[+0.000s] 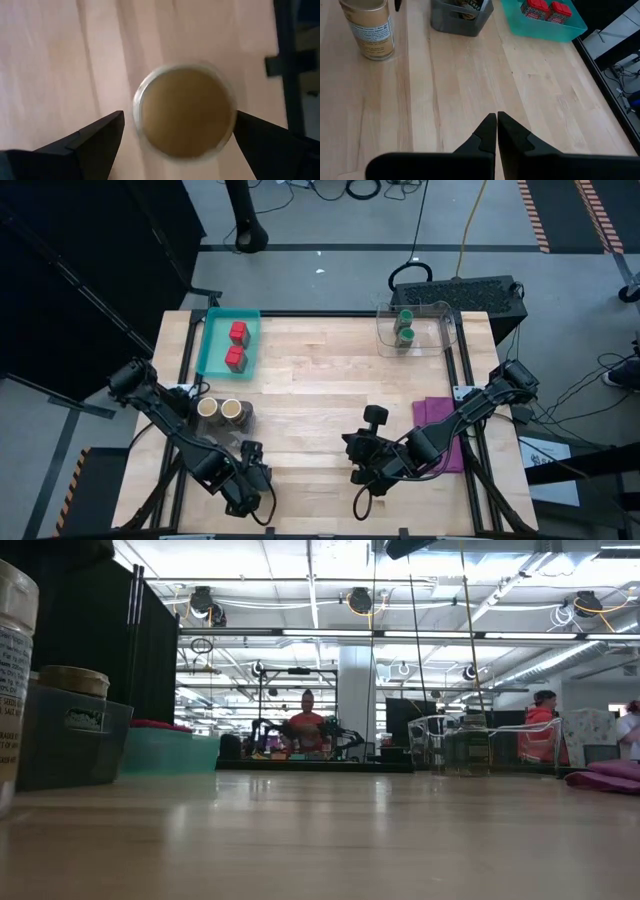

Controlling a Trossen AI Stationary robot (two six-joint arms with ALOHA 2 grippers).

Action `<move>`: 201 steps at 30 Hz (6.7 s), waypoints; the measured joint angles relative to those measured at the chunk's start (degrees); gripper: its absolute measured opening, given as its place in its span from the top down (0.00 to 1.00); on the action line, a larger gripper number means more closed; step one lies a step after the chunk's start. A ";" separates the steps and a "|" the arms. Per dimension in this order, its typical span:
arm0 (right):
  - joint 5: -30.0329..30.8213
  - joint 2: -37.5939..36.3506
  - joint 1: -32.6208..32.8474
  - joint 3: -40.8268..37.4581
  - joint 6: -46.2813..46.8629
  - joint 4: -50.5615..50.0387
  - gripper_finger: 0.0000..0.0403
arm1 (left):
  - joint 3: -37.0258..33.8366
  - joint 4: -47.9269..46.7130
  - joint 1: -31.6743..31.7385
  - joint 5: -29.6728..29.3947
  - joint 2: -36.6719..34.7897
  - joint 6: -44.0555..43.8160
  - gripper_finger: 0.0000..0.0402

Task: Sort spices by type
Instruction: Put the gold seasoning bottle into the black bin, then adjust the black bin

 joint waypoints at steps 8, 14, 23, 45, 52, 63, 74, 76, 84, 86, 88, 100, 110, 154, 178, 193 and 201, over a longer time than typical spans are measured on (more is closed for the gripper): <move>0.02 0.00 -0.03 0.00 0.02 0.00 1.00 | -2.70 5.94 0.09 -1.71 -0.02 0.49 0.09; 0.02 0.00 -0.04 0.00 0.04 0.02 1.00 | -2.73 6.10 0.05 -1.73 -0.02 0.39 0.23; 0.02 0.00 -0.04 0.00 -0.05 -0.20 1.00 | -2.12 4.68 0.12 -0.60 -0.45 -1.14 0.30; -3.25 0.26 -3.37 0.00 -1.28 -0.29 1.00 | 8.55 -36.68 -7.91 -14.98 -17.32 -40.31 0.30; -3.26 0.26 -3.74 0.00 -1.25 -0.25 1.00 | 6.30 -37.40 -9.86 -16.23 -18.29 -49.84 0.30; -3.26 0.26 -4.18 0.00 -1.62 0.10 1.00 | -2.96 -37.14 -11.60 -13.88 -18.27 -54.94 0.30; -4.68 0.26 -5.62 0.00 -2.16 0.29 1.00 | -9.50 -36.06 -11.60 -12.61 -18.29 -58.64 0.30; -4.72 0.26 -5.68 0.00 -2.16 0.35 1.00 | -10.54 -35.62 -11.52 -12.46 -18.29 -58.68 0.30; -4.70 0.26 -5.68 0.00 -2.16 0.48 1.00 | -14.84 -32.91 -9.86 -10.99 -18.29 -58.70 0.30; -4.70 0.26 -5.68 0.00 -2.16 0.46 1.00 | -15.24 -32.57 -9.70 -11.01 -18.29 -58.68 0.30; -4.68 0.26 -5.68 0.00 -2.16 0.46 1.00 | -15.82 -32.25 -9.70 -11.01 -18.29 -58.68 0.30; -4.66 0.26 -5.68 0.00 -2.16 0.42 1.00 | -17.15 -31.45 -9.70 -10.74 -18.29 -58.70 0.11; -4.39 0.26 -5.68 0.00 -2.55 0.42 1.00 | -9.41 -32.07 -9.68 -5.94 -18.29 -53.35 0.10; -4.47 0.28 -5.53 0.00 -1.92 0.44 1.00 | -4.56 -13.44 -2.86 -12.10 3.67 -9.00 0.99; -4.48 0.28 -5.52 0.00 -1.43 0.44 1.00 | -5.41 -16.91 -3.76 -8.28 2.64 -6.53 1.00; -4.48 0.28 -5.51 0.00 -1.03 0.44 1.00 | -5.88 -16.52 -0.17 -12.92 2.69 -5.83 1.00; -4.48 0.28 -5.60 0.00 -1.05 0.44 1.00 | -5.23 -16.78 -1.28 -5.93 2.29 -5.46 1.00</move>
